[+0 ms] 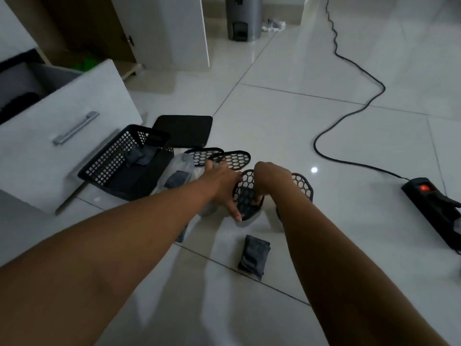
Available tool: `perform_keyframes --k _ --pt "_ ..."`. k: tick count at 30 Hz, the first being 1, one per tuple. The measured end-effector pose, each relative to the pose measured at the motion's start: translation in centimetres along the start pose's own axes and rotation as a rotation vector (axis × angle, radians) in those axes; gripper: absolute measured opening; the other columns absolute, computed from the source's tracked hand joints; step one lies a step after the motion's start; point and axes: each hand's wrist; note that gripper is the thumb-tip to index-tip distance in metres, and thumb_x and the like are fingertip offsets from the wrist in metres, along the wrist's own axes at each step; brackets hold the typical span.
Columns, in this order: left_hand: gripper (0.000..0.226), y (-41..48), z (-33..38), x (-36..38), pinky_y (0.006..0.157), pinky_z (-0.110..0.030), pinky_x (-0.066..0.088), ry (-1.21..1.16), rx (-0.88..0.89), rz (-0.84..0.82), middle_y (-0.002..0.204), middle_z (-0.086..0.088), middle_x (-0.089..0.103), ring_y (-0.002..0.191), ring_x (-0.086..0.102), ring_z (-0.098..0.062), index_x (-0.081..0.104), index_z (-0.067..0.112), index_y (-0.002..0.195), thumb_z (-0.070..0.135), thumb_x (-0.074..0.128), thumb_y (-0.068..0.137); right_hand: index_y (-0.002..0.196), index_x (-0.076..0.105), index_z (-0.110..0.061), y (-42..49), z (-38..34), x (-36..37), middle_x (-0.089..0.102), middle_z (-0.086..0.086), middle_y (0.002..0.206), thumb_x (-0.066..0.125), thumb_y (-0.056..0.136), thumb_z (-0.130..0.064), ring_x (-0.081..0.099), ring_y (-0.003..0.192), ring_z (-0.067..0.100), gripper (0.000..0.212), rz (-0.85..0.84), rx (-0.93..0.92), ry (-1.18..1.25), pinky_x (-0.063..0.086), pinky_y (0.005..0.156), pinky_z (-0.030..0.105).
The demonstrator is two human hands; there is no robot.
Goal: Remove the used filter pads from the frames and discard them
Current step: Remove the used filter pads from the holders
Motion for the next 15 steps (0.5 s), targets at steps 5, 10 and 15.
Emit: perform_keyframes --k 5,10,15 --pt "0.117 0.0 -0.7 0.5 0.108 -0.060 0.018 -0.017 0.052 -0.004 0.142 0.002 0.051 0.135 0.034 -0.029 0.040 0.034 0.143 0.084 0.074 0.043 0.127 0.050 -0.015 0.9 -2.0 -0.1 0.061 0.004 0.123 0.086 0.070 -0.028 0.056 0.117 0.030 0.068 -0.036 0.053 -0.017 0.041 0.099 0.050" --pt "0.114 0.3 -1.9 2.1 0.108 -0.056 0.018 -0.117 0.127 0.118 0.138 0.000 0.054 0.134 0.036 -0.027 0.042 0.031 0.142 0.083 0.074 0.046 0.124 0.056 -0.012 1.9 -1.3 2.0 0.063 0.006 0.116 0.084 0.068 -0.031 0.060 0.109 0.030 0.066 0.015 0.097 -0.029 0.046 0.099 0.053" --pt "0.114 1.4 -4.2 3.1 0.105 -0.056 0.021 -0.049 0.299 0.288 0.134 0.003 0.056 0.129 0.041 -0.025 0.048 0.026 0.136 0.095 0.058 0.045 0.130 0.051 -0.014 3.2 -1.1 1.9 0.059 0.004 0.128 0.083 0.067 -0.038 0.058 0.115 0.028 0.075 -0.008 0.111 0.010 0.047 0.099 0.050"
Point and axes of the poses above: each hand's wrist, its own y-axis towards the middle knuckle, its own x-axis out of the palm, z = x × y
